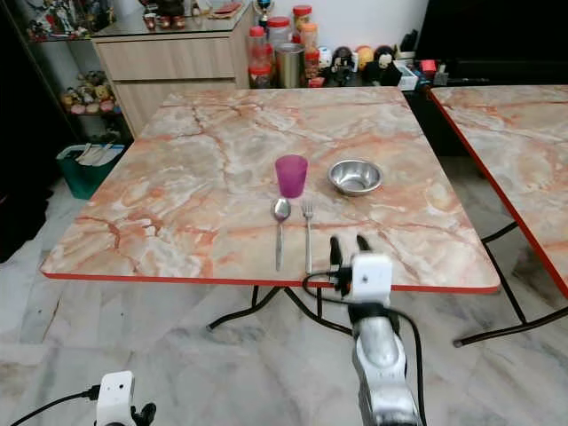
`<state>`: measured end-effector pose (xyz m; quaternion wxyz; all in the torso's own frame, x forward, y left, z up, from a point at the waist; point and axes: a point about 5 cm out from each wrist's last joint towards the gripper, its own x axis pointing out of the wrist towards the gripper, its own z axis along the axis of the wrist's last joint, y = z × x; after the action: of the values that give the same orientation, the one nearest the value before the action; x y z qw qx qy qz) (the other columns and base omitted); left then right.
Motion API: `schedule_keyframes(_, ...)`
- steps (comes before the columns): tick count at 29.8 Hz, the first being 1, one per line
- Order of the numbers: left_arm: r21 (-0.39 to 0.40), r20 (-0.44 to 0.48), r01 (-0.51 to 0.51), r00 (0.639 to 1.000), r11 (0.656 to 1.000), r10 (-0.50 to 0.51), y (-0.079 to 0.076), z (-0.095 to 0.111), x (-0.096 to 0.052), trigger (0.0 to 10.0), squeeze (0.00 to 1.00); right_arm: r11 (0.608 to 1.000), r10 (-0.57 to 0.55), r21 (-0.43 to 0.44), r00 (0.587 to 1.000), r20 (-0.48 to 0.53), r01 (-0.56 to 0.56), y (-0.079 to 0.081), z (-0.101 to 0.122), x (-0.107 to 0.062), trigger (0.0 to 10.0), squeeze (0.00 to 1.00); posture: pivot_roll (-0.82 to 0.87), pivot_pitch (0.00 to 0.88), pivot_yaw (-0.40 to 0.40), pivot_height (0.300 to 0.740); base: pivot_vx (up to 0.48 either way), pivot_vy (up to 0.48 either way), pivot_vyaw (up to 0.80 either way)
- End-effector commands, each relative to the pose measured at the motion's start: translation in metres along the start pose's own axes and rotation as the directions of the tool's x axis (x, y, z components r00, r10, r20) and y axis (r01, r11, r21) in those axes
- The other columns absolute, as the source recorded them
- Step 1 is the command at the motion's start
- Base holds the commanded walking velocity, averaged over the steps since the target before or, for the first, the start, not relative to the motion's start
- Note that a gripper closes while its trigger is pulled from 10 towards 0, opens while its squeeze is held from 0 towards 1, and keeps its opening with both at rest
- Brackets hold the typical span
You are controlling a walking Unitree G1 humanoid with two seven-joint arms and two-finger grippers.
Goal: Setting the table
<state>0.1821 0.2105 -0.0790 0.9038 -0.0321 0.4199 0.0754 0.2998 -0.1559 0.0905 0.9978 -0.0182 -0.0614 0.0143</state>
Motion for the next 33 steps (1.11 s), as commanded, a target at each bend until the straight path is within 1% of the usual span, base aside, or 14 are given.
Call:
schedule_keyframes(1, -0.004, 0.002, -0.005, 1.0, 1.0, 0.005, 0.0, 0.001, 0.0, 10.0, 0.0, 1.0, -0.003, 0.022, 1.0, -0.028, 0.003, 0.004, 0.001, 0.009, 10.0, 0.0, 0.02, 0.0, 0.066, 0.74, 0.0, 0.0, 0.0)
schedule_keyframes(3, -0.004, 0.003, -0.004, 1.0, 1.0, 0.004, -0.001, 0.001, 0.0, 10.0, 0.0, 1.0, 0.004, 0.019, 1.0, -0.026, -0.004, 0.005, 0.002, 0.012, 10.0, 0.0, 0.02, 0.0, 0.066, 0.74, 0.0, 0.0, 0.0)
schedule_keyframes(4, -0.003, 0.006, -0.004, 1.0, 1.0, 0.004, -0.001, 0.003, 0.001, 10.0, 0.0, 1.0, 0.009, 0.018, 1.0, -0.025, -0.008, 0.008, 0.006, 0.018, 10.0, 0.0, 0.02, 0.0, 0.061, 0.74, 0.0, -0.315, 0.0)
schedule_keyframes(7, -0.005, 0.012, -0.006, 1.0, 1.0, 0.007, -0.002, 0.005, 0.001, 10.0, 0.0, 0.999, -0.001, 0.039, 0.999, -0.033, 0.002, 0.011, 0.008, 0.025, 10.0, 0.0, 0.02, 0.0, 0.061, 0.74, 0.0, -0.348, 0.0)
schedule_keyframes(10, -0.005, 0.012, -0.006, 1.0, 1.0, 0.006, -0.002, 0.005, 0.001, 10.0, 0.0, 0.999, 0.005, 0.037, 1.0, -0.029, -0.004, 0.012, 0.009, 0.027, 10.0, 0.0, 0.02, 0.0, 0.061, 0.74, 0.0, -0.394, 0.0)
schedule_keyframes(11, -0.003, 0.012, -0.006, 1.0, 1.0, 0.006, -0.003, 0.005, 0.001, 10.0, 0.0, 1.0, 0.025, 0.017, 0.999, -0.028, -0.025, 0.017, 0.009, 0.032, 10.0, 0.0, 0.02, 0.0, 0.058, 0.74, 0.0, -0.454, 0.0)
schedule_keyframes(12, -0.002, 0.012, -0.006, 1.0, 1.0, 0.006, -0.004, 0.005, 0.002, 10.0, 0.0, 0.999, 0.031, 0.012, 0.999, -0.029, -0.031, 0.019, 0.009, 0.033, 10.0, 0.0, 0.03, 0.0, 0.056, 0.74, 0.0, -0.458, 0.0)
schedule_keyframes(15, -0.006, 0.013, -0.008, 1.0, 1.0, 0.008, -0.003, 0.005, 0.002, 10.0, 0.0, 0.999, 0.028, 0.023, 0.999, -0.034, -0.027, 0.02, 0.01, 0.036, 10.0, 0.0, 0.03, 0.0, 0.053, 0.74, 0.0, -0.461, 0.0)
schedule_keyframes(20, -0.01, 0.01, -0.012, 1.0, 1.0, 0.012, -0.004, 0.004, 0.001, 10.0, 0.0, 0.998, 0.059, 0.017, 0.997, -0.046, -0.058, 0.023, 0.006, 0.035, 10.0, 0.0, 0.03, 0.0, 0.038, 0.74, 0.0, -0.464, 0.0)
schedule_keyframes(24, -0.031, -0.005, -0.022, 1.0, 0.999, 0.022, -0.003, 0.001, 0.001, 10.0, 0.0, 0.998, 0.066, 0.017, 0.996, -0.055, -0.065, 0.024, 0.002, 0.033, 10.0, 0.0, 0.03, 0.0, 0.033, 0.74, 0.0, 0.0, 0.0)
schedule_keyframes(28, -0.051, 0.012, -0.026, 1.0, 0.998, 0.026, -0.002, 0.0, 0.0, 10.0, 0.0, 0.996, 0.083, 0.021, 0.995, -0.053, -0.082, 0.028, 0.002, 0.033, 10.0, 0.0, 0.03, 0.0, 0.032, 0.74, 0.0, 0.0, 0.0)
schedule_keyframes(33, -0.049, 0.013, -0.024, 1.0, 0.999, 0.025, -0.001, 0.0, 0.0, 10.0, 0.0, 0.993, 0.111, 0.033, 0.993, -0.048, -0.11, 0.033, 0.003, 0.034, 10.0, 0.0, 0.03, 0.0, 0.027, 0.74, 0.0, 0.0, 0.0)
